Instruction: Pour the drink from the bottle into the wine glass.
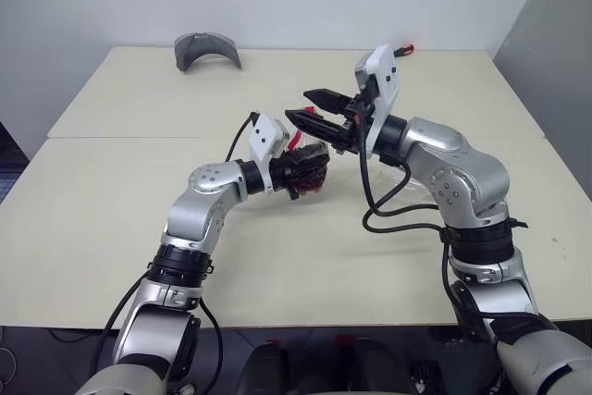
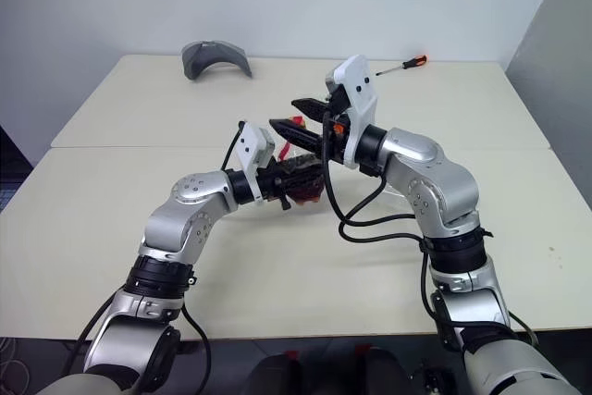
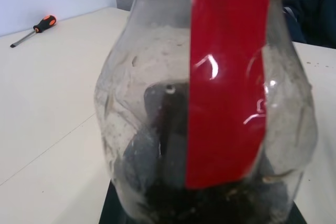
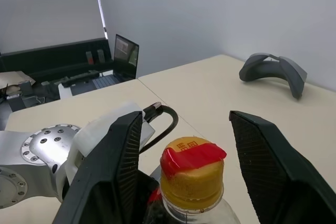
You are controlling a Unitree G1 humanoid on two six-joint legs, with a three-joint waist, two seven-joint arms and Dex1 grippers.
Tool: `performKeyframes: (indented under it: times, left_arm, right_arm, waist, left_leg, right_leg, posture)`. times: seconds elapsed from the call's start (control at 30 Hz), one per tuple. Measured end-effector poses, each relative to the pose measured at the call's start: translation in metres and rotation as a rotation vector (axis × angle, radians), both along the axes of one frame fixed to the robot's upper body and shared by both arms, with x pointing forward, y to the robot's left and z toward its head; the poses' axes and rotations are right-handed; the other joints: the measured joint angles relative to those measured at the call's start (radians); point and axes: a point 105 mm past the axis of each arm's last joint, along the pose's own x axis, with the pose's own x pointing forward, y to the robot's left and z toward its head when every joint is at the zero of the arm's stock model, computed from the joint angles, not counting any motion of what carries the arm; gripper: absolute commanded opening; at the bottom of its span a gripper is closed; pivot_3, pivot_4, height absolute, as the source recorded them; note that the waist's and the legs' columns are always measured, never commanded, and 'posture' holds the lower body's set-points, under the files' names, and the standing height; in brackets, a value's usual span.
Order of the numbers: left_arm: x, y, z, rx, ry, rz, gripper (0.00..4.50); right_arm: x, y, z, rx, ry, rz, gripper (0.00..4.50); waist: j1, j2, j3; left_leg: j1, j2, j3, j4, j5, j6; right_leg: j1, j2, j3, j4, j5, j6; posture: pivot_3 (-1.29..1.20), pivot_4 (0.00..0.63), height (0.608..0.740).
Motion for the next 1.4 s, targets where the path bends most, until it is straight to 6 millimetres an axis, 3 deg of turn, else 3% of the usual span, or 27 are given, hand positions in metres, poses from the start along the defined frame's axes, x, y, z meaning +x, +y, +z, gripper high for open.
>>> performKeyframes:
  times: [0.33,0.43,0.53,0.83,1.17,1.4]
  left_arm:
    - [-0.001,-0.002,0.003,-0.003,-0.01,-0.006,0.9]
    - [-0.002,-0.002,0.004,-0.004,-0.014,-0.009,0.9]
    - [-0.002,-0.002,0.004,-0.004,-0.013,-0.006,0.9]
    - [-0.005,-0.001,0.004,-0.004,-0.008,-0.01,0.9]
    - [-0.068,-0.002,0.008,-0.01,0.002,-0.203,0.9]
    - [-0.093,-0.006,0.014,-0.016,0.032,-0.282,0.9]
  right_arm:
    - [0.004,-0.001,-0.004,-0.008,0.02,-0.01,2.83]
    - [0.005,0.0,-0.004,-0.005,0.022,-0.008,2.29]
    - [0.004,0.002,-0.005,-0.003,0.029,0.003,1.3]
    - [0.002,0.003,-0.005,-0.003,0.029,0.03,1.26]
    - [-0.046,-0.002,-0.001,-0.05,-0.012,0.475,1.26]
    - [-0.065,-0.004,0.003,-0.088,-0.052,0.667,1.26]
  waist:
    - [0.0,0.0,0.0]
    - [0.0,0.0,0.0]
    - [0.0,0.0,0.0]
    - [-0.001,0.0,0.0]
    - [-0.001,0.001,0.0]
    - [-0.001,0.0,0.001]
  left_leg:
    - [0.0,0.0,0.0,0.0,0.0,0.0]
    - [0.0,0.0,0.0,0.0,0.0,0.0]
    - [0.0,0.0,0.0,0.0,0.0,0.0]
    - [0.0,0.0,0.0,0.0,0.0,0.0]
    - [0.001,0.0,-0.001,0.0,-0.002,0.004]
    - [0.001,0.0,-0.001,0.0,-0.002,0.004]
  right_leg:
    - [0.0,0.0,0.0,0.0,0.0,0.0]
    - [0.0,0.0,0.0,0.0,0.0,0.0]
    - [0.0,0.0,0.0,0.0,0.0,0.0]
    - [0.0,0.0,0.0,0.0,0.0,0.0]
    - [0.001,0.0,0.0,0.0,0.0,0.0]
    - [0.001,0.0,0.0,0.0,0.0,0.0]
  posture:
    - [0.0,0.15,0.74]
    - [0.0,0.15,0.74]
    - [0.0,0.15,0.74]
    - [0.0,0.15,0.74]
    - [0.0,0.15,0.74]
    - [0.0,0.15,0.74]
